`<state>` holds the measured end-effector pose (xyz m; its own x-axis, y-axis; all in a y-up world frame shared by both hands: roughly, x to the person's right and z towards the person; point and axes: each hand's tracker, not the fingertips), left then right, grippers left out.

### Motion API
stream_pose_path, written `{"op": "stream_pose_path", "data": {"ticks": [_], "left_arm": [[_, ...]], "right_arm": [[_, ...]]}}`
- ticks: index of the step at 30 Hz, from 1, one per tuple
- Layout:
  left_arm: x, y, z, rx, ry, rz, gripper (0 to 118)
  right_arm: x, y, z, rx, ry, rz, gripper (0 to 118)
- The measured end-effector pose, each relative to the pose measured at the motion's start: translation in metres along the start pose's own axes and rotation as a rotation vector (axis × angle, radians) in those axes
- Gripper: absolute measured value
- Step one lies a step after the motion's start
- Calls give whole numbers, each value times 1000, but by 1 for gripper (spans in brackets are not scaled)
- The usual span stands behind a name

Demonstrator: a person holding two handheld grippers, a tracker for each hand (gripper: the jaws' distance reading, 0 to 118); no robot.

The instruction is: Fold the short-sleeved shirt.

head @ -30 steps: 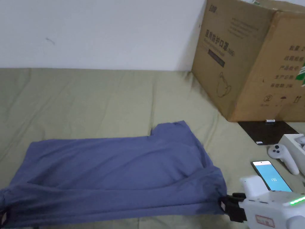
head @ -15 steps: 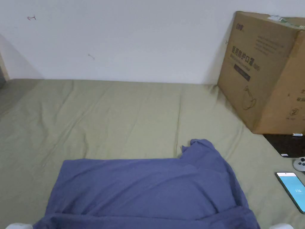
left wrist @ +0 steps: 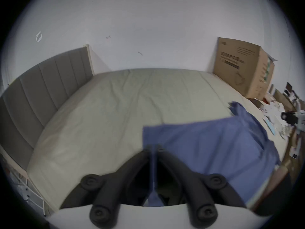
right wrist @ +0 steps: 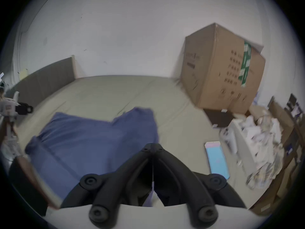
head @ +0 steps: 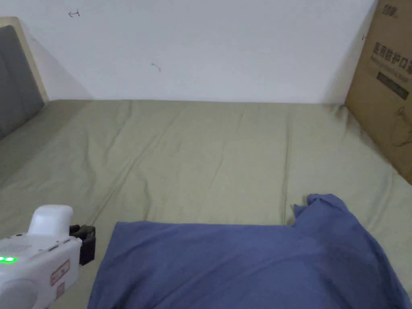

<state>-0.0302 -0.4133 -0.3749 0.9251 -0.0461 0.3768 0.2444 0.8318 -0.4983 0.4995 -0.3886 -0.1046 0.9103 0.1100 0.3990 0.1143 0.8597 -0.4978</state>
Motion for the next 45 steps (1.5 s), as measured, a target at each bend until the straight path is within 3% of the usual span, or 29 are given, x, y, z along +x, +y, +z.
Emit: {"op": "stream_pose_path", "data": {"ticks": [1, 2, 7, 9, 11, 12, 14, 15, 16, 21, 23, 25, 26, 28, 34, 35, 36, 37, 38, 41, 42, 43, 44, 45], "left_arm": [[3, 11, -16, -6, -40, 19, 1], [1, 21, -35, -46, -80, 51, 0], [12, 39, -108, -164, -71, 28, 0], [9, 37, -133, -246, -103, 96, 0], [12, 31, -150, -261, -90, 80, 0], [15, 27, -157, -282, -81, 63, 9], [20, 20, -167, -342, -96, 79, 82], [22, 15, -170, -374, -119, 95, 109], [25, 10, -172, -390, -140, 115, 114], [38, -3, -168, -352, -85, 57, 90], [42, -4, -157, -322, -82, 56, 59], [41, -2, -150, -268, -75, 25, 2], [41, -2, -148, -260, -155, 48, 2], [47, -1, -141, -253, -100, 28, 2], [37, 0, -138, -243, -136, 56, 2], [37, 0, -137, -243, -140, 61, 2], [37, 0, -137, -243, -142, 60, 2], [38, 0, -138, -245, -144, 50, 2], [39, 0, -137, -250, -146, 36, 2], [40, 1, -137, -252, -147, 12, 2], [40, 2, -136, -249, -148, 9, 2], [39, 3, -135, -248, -149, 8, 2], [39, 4, -133, -249, -152, 9, 2], [38, 4, -132, -248, -156, 10, 2]], "right_arm": [[-2, 9, -15, -29, 59, -4, 0], [-2, 17, -30, -47, 151, -61, 0], [-28, 42, -88, -83, 115, -11, 0], [-15, 42, -117, -98, 127, -18, 0], [-18, 43, -131, -112, 138, -20, 0], [-13, 39, -138, -119, 136, -16, 0], [-15, 36, -146, -134, 145, -5, 0], [-16, 35, -148, -140, 155, -2, 0], [-26, 34, -143, -146, 162, 5, 0], [-30, 32, -139, -166, 175, 20, 0], [-27, 32, -141, -178, 177, 11, 0], [-26, 33, -143, -192, 176, 7, 0], [-25, 33, -146, -198, 171, 1, 0], [-21, 34, -154, -215, 166, -21, 0], [-4, 29, -215, -434, 218, -177, 0], [-4, 27, -224, -447, 174, -182, 11], [-2, 25, -234, -459, 156, -175, 31], [-2, 25, -241, -455, 154, -172, 60], [-2, 26, -246, -451, 160, -177, 67], [-7, 25, -257, -530, 170, -169, 65], [-10, 23, -257, -567, 167, -148, 55], [-13, 22, -253, -558, 155, -102, 24], [-17, 21, -248, -528, 123, -34, 0], [-16, 21, -243, -521, 144, -32, 0]]}}
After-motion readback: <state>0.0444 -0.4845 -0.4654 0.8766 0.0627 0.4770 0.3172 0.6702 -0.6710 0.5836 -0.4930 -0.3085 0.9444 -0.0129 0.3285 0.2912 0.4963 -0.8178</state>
